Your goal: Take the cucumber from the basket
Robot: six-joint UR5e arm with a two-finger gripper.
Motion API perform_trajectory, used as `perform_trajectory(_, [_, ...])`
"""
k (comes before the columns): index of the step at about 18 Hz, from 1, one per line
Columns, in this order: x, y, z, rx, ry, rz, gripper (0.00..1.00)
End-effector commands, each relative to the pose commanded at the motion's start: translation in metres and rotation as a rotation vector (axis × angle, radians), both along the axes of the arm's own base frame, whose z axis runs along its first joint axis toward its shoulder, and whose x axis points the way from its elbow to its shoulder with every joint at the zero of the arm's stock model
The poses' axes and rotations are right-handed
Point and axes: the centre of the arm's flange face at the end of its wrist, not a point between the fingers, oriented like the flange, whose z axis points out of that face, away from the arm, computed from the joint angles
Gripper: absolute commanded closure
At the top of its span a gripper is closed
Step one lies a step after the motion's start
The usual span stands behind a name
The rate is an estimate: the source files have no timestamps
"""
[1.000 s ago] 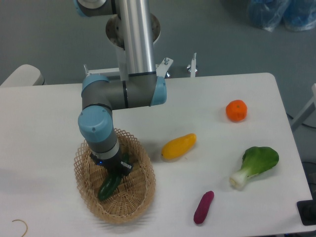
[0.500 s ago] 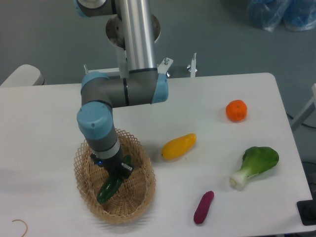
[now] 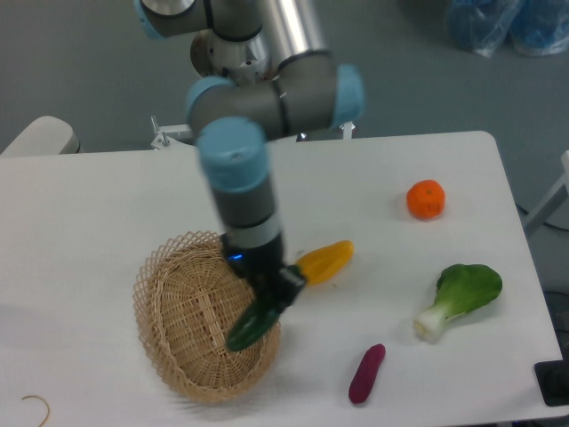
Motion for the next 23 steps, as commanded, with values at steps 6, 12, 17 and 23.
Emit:
perform_trajectory(6, [-0.066, -0.058, 0.007, -0.009, -0.004, -0.094, 0.67])
perform_trajectory(12, [-0.084, -0.070, 0.005, -0.031, -0.002, -0.150, 0.67])
perform_trajectory(17, [-0.089, -0.067, 0.005, -0.027, 0.000, -0.151, 0.67])
perform_trajectory(23, [-0.088, -0.066, 0.006, -0.025, 0.000, -0.151, 0.67])
